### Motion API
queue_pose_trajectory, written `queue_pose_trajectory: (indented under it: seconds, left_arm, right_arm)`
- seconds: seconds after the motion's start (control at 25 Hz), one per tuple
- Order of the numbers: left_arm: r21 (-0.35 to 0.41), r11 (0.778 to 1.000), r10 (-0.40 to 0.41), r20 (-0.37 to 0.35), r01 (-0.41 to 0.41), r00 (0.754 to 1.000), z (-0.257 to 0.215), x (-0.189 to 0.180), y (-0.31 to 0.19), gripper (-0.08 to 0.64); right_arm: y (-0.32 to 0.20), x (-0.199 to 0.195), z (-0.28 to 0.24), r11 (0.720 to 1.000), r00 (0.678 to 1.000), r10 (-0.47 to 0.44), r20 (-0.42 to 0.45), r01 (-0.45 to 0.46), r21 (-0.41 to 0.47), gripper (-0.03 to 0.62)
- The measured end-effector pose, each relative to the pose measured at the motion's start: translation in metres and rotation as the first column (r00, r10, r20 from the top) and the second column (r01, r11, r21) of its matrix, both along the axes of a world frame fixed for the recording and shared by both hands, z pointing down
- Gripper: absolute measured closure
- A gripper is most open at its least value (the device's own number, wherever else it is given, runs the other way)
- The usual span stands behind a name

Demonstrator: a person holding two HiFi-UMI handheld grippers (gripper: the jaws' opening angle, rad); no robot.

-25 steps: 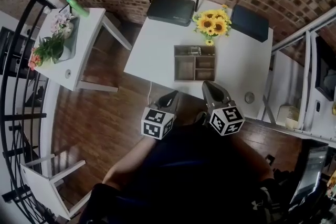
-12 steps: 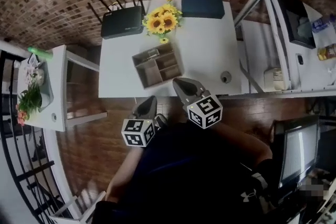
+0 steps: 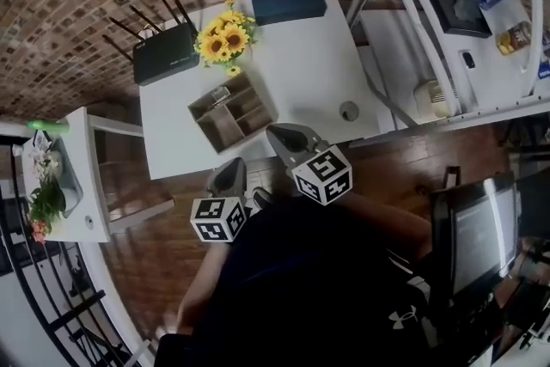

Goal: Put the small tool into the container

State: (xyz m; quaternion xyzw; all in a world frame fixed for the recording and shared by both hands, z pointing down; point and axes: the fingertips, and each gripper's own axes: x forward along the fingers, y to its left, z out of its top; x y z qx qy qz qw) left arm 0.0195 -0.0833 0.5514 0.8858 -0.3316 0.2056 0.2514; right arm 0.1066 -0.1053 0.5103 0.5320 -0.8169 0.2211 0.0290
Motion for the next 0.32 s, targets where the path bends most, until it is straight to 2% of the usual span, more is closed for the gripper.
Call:
queue_pose_trajectory:
  seconds: [0.32]
  left_arm:
    - [-0.013,0.998,0.06,-0.02,-0.061,0.998,0.002,0.008,-0.007,0.557]
  right_arm:
    - [-0.002,0.01,-0.002,0.998,0.998,0.069,-0.011,-0.069,-0.004,0.581]
